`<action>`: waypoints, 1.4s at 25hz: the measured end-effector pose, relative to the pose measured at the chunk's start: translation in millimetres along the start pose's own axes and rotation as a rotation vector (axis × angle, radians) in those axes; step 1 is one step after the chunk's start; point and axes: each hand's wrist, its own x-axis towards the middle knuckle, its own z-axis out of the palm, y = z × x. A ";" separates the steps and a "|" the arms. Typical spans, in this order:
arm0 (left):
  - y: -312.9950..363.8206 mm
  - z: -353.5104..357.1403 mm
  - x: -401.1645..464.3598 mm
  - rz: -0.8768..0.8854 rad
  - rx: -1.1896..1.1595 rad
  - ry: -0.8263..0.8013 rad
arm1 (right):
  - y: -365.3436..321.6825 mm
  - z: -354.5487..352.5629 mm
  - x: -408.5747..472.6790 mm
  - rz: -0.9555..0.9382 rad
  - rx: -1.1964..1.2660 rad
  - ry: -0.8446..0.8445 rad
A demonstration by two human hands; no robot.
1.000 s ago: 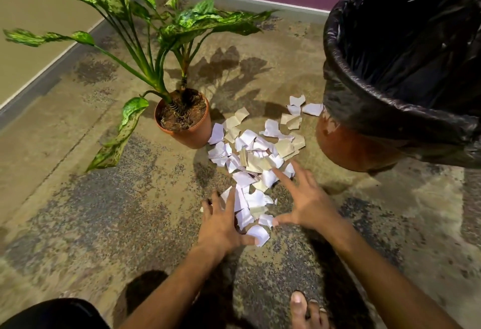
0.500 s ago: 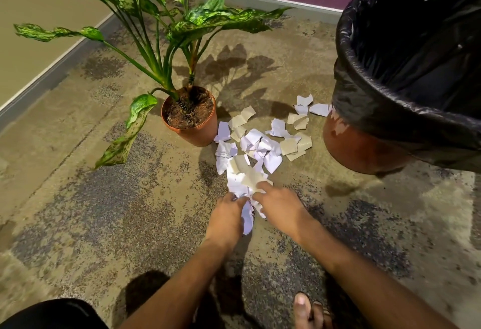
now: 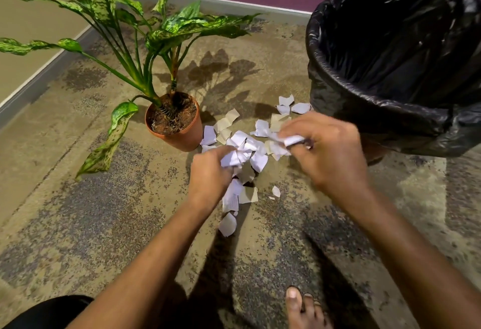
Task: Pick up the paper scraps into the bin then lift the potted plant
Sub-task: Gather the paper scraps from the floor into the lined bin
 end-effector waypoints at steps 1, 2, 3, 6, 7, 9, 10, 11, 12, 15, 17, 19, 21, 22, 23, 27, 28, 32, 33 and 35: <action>12.1 -7.3 4.8 0.041 -0.015 0.033 | -10.0 -23.1 10.7 -0.051 0.003 0.095; 26.9 -14.7 7.9 0.097 -0.028 0.071 | -16.9 -44.2 20.2 -0.070 0.008 0.154; 41.3 -21.9 9.6 0.160 -0.058 0.112 | -21.7 -62.4 29.1 -0.075 0.006 0.193; 92.4 -43.0 12.5 0.350 -0.197 0.229 | -15.2 -97.0 52.2 -0.054 -0.116 0.244; 110.2 -48.6 14.3 0.406 -0.238 0.257 | -8.6 -103.4 58.0 -0.027 -0.180 0.232; 143.1 -56.7 18.9 0.521 -0.294 0.311 | 6.5 -109.1 64.8 0.062 -0.289 0.161; 158.3 -59.1 21.6 0.583 -0.303 0.334 | 13.4 -110.5 65.2 0.112 -0.322 0.112; 172.2 -61.0 24.2 0.633 -0.296 0.346 | 17.8 -110.9 63.9 0.157 -0.343 0.060; 184.5 -62.2 25.9 0.668 -0.278 0.348 | 21.3 -110.3 61.0 0.190 -0.352 0.021; 210.9 -59.8 28.4 0.697 -0.222 0.307 | 27.1 -109.8 52.2 0.219 -0.345 0.033; 220.3 -56.6 30.3 0.707 -0.218 0.266 | 29.1 -112.6 49.6 0.224 -0.326 0.073; 227.6 -54.4 32.4 0.744 -0.193 0.215 | 33.4 -116.7 51.0 0.233 -0.284 0.086; 232.0 -51.9 35.0 0.773 -0.103 0.151 | 41.4 -119.7 52.7 0.246 -0.252 0.127; 232.0 -50.3 36.5 0.775 -0.056 0.113 | 43.2 -120.7 52.0 0.247 -0.228 0.174; 230.1 -48.9 37.4 0.771 -0.031 0.085 | 42.0 -120.9 49.6 0.235 -0.182 0.233; 192.6 -40.3 29.7 0.759 -0.154 0.180 | 12.0 -100.7 20.3 0.129 0.099 0.355; 174.6 -35.0 25.5 0.742 -0.196 0.216 | 2.4 -87.8 7.8 0.116 0.143 0.311; 72.8 -5.8 2.0 0.452 -0.209 0.111 | -5.6 -15.4 -30.8 0.199 0.081 -0.224; 44.3 2.3 -3.0 0.352 -0.162 0.021 | 4.6 3.4 -36.2 0.268 -0.001 -0.400; -6.5 15.1 -11.5 0.184 -0.010 -0.139 | 31.1 35.4 -44.3 0.425 -0.163 -0.683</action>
